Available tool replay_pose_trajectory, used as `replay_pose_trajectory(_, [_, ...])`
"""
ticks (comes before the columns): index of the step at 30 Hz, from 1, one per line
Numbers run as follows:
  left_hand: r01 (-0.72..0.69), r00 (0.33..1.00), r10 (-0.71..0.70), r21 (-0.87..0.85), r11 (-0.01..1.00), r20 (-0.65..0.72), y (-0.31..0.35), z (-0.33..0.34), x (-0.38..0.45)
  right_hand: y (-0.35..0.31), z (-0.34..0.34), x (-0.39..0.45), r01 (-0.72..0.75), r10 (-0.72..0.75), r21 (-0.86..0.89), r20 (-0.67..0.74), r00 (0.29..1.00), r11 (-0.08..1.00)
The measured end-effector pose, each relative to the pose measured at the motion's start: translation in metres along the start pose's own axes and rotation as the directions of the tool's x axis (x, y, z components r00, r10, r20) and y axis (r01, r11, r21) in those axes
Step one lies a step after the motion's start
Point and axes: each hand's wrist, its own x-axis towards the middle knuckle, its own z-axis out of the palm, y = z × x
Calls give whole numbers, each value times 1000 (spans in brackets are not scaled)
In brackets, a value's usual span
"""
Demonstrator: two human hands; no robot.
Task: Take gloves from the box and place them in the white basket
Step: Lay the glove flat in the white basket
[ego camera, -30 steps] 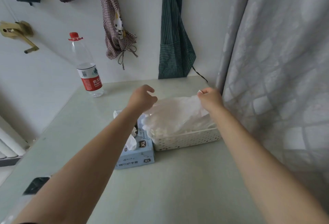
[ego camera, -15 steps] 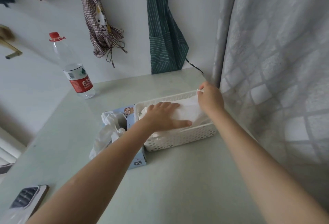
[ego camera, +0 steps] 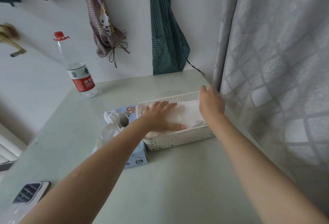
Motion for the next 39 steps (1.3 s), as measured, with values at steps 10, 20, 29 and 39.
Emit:
replay_pose_trajectory(10, [194, 848, -296, -263, 945, -439, -92, -42, -68, -122, -19, -13, 252, -236, 367, -87, 968, 896])
replay_pose_trajectory(20, [507, 848, -528, -226, 832, -42, -146, -26, -111, -211, -17, -48, 364, -531, 461, 311, 788, 810])
replay_pose_trajectory(29, [-107, 890, -429, -986, 129, -153, -140, -49, -129, -199, -35, -35, -95, -264, 836, 275, 924, 540])
replay_pose_trajectory(39, [-157, 899, -380, -970, 185, -218, -118, -54, -122, -185, -31, -42, -156, -316, 870, 329, 890, 467])
